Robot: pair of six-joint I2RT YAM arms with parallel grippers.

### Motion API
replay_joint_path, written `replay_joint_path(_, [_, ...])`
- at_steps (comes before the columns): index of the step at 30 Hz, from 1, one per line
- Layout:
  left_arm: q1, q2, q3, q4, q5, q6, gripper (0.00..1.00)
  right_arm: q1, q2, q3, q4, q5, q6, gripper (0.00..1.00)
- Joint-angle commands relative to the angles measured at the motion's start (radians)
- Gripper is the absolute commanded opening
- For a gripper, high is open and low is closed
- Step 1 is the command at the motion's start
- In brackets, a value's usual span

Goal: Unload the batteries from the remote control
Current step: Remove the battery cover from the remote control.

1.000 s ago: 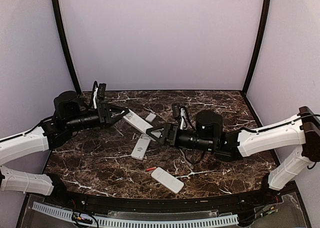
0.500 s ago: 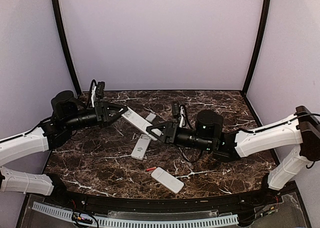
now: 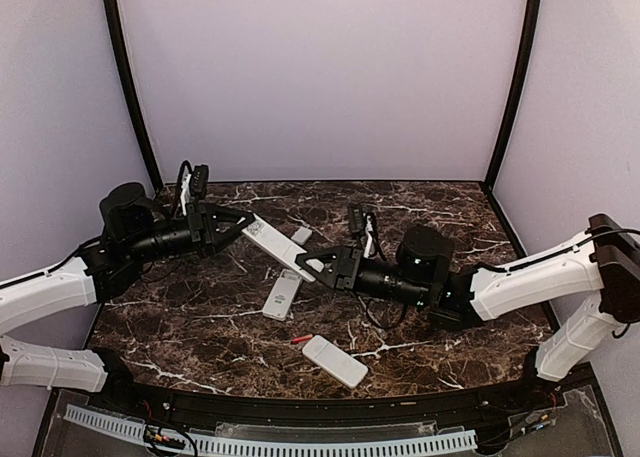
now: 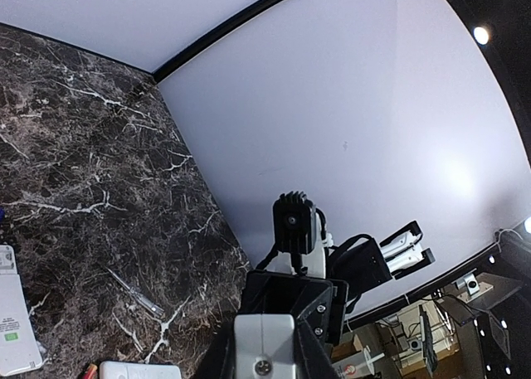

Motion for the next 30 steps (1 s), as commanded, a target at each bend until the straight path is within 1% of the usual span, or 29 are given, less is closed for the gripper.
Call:
replay_joint_path(1, [0.027,-0.053,-0.019,0.120,0.018,-0.043,0.00,-0.007,0.011,-0.061,-0.055,0.028,0.026,0.25])
replay_joint_path(7, [0.054,-0.055,-0.046,0.163,0.032,-0.081,0.00,-0.006,0.006,-0.077,-0.055,0.024,0.029,0.25])
replay_joint_path(13, [0.071,-0.058,-0.048,0.167,0.038,-0.086,0.00,-0.005,0.000,-0.093,-0.060,0.019,0.033,0.24])
replay_joint_path(15, [0.071,-0.055,-0.049,0.165,0.041,-0.083,0.00,-0.005,-0.001,-0.090,-0.050,0.013,0.033,0.26])
replay_joint_path(17, [0.071,-0.048,-0.052,0.166,0.047,-0.079,0.00,-0.006,-0.001,-0.075,-0.034,0.003,0.025,0.34])
replay_joint_path(21, [0.071,-0.040,-0.069,0.194,0.054,-0.087,0.00,-0.005,0.002,-0.022,-0.019,-0.008,0.005,0.62])
replay_joint_path(24, [0.071,-0.039,-0.073,0.201,0.053,-0.089,0.00,-0.005,0.012,0.008,0.002,-0.008,-0.007,0.75])
replay_joint_path(27, [0.071,-0.036,-0.075,0.202,0.055,-0.088,0.00,-0.005,0.030,0.034,0.038,-0.022,-0.015,0.80])
replay_joint_path(30, [0.071,-0.026,-0.080,0.229,0.066,-0.099,0.00,-0.007,0.043,0.054,0.056,-0.015,-0.021,0.81])
